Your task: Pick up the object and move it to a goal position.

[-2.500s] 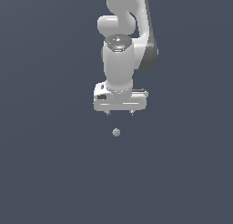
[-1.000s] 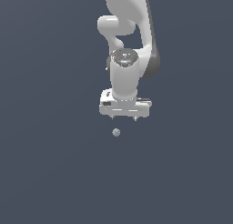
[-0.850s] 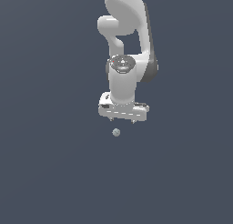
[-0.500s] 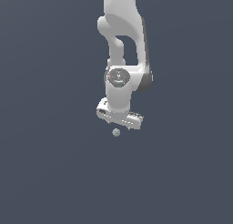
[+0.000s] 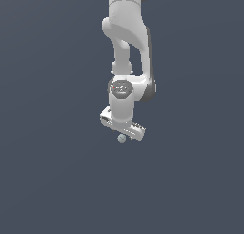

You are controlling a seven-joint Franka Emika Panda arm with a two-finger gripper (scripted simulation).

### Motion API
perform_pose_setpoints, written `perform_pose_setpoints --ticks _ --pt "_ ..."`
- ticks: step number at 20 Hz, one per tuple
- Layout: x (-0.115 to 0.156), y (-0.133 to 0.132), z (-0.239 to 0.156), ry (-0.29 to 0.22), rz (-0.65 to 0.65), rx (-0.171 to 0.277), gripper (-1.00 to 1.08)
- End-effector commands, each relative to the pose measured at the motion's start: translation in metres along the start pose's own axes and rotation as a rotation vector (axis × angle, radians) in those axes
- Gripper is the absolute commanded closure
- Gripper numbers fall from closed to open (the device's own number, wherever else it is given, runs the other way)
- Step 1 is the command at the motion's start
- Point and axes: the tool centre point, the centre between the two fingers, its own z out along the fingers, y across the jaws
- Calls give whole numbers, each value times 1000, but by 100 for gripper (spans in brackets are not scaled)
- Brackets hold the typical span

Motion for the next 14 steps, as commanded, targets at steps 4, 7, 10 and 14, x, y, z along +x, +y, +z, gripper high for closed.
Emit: perform_pose_setpoints --ticks 4,7,10,14 --pt "0 0 2 0 3 -1 -92" --pt "0 0 9 0 4 -1 -92" --pt "0 1 22 0 5 -1 -92" --pt "-1 1 42 1 7 -1 -92"
